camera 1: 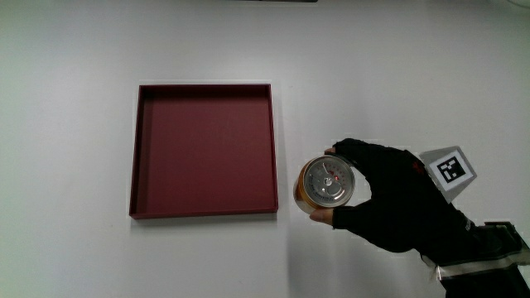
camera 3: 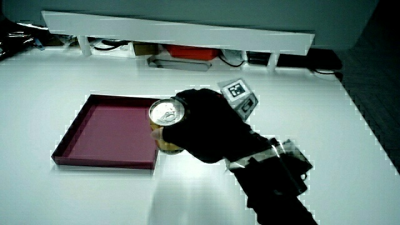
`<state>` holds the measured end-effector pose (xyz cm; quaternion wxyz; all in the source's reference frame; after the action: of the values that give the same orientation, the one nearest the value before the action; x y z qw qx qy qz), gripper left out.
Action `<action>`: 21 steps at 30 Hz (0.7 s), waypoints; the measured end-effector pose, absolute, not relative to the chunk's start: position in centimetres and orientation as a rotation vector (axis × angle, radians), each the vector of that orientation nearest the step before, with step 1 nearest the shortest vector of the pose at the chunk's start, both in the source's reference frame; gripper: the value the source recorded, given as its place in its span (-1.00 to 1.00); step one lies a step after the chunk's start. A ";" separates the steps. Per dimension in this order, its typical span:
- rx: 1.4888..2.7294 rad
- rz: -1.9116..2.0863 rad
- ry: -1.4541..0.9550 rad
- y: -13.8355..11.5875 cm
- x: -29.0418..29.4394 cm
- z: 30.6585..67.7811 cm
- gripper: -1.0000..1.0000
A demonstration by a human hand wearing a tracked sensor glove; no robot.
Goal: Place red bull on desk
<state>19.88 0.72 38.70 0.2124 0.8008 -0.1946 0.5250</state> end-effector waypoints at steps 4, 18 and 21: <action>2.202 1.470 -0.495 1.4 20.6 39.8 0.00; 2.192 1.388 -0.308 3.0 22.5 45.8 0.00; 2.155 1.426 -0.261 3.3 22.5 46.9 0.00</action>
<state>22.48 3.30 46.85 0.2691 0.7991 -0.0968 0.5288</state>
